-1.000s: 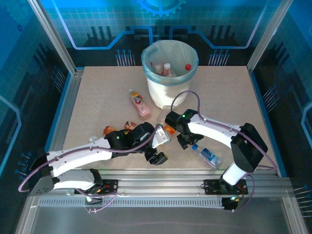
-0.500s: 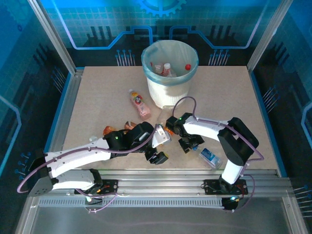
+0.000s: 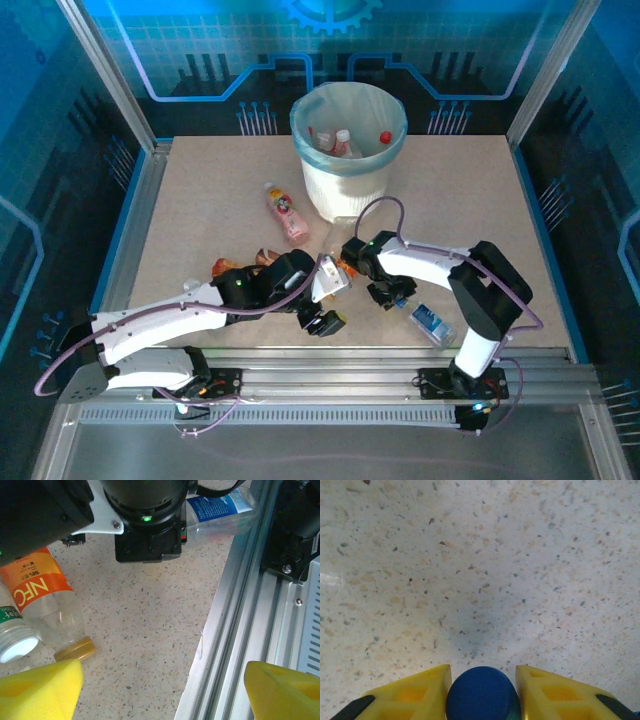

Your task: Put the plastic bottles in the bin

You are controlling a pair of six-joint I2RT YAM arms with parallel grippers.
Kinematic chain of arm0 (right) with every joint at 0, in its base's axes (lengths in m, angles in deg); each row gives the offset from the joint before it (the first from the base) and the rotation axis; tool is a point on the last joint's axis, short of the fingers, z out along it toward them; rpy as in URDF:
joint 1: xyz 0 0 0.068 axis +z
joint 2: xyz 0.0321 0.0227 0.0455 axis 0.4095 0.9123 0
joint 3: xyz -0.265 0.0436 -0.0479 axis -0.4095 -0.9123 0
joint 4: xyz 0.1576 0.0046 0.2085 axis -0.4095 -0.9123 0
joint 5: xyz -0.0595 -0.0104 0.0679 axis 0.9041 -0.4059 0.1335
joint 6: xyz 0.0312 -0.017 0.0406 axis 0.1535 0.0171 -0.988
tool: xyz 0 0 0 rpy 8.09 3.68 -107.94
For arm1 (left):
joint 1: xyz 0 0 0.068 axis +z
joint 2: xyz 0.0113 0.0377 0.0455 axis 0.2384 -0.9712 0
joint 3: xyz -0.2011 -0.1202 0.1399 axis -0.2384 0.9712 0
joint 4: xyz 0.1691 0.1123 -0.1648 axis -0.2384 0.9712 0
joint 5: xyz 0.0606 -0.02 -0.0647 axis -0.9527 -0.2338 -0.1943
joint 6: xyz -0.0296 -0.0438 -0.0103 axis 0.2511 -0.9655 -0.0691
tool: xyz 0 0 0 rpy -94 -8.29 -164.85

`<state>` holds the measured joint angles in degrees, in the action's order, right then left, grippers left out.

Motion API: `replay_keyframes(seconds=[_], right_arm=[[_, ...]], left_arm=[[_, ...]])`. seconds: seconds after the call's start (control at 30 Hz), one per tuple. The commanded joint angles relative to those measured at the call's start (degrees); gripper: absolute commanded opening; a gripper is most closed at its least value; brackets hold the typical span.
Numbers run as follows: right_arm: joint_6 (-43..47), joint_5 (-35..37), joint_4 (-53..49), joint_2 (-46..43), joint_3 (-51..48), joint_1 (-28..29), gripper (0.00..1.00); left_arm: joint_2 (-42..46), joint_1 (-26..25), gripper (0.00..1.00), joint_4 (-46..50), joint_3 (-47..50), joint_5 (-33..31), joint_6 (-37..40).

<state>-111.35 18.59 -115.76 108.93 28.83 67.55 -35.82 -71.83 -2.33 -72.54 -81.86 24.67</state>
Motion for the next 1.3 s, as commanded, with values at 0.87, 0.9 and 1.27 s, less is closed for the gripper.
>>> replay_keyframes(seconds=[0.87, 0.9, 1.27], right_arm=[[4.2, -7.1, -3.5, -31.0, 32.6, 5.8, 0.1], [5.0, -7.3, -2.8, -30.3, 34.9, 5.9, 0.09], [18.8, 0.5, 12.3, -14.4, 64.1, 5.0, 0.0]], left_arm=[[7.0, 0.7, 0.85, 5.1, -24.0, -31.3, -2.1], [6.5, 1.4, 0.84, 5.6, -25.7, -33.0, -2.3], [-1.0, 12.7, 0.84, 9.9, -41.6, -29.1, -5.1]])
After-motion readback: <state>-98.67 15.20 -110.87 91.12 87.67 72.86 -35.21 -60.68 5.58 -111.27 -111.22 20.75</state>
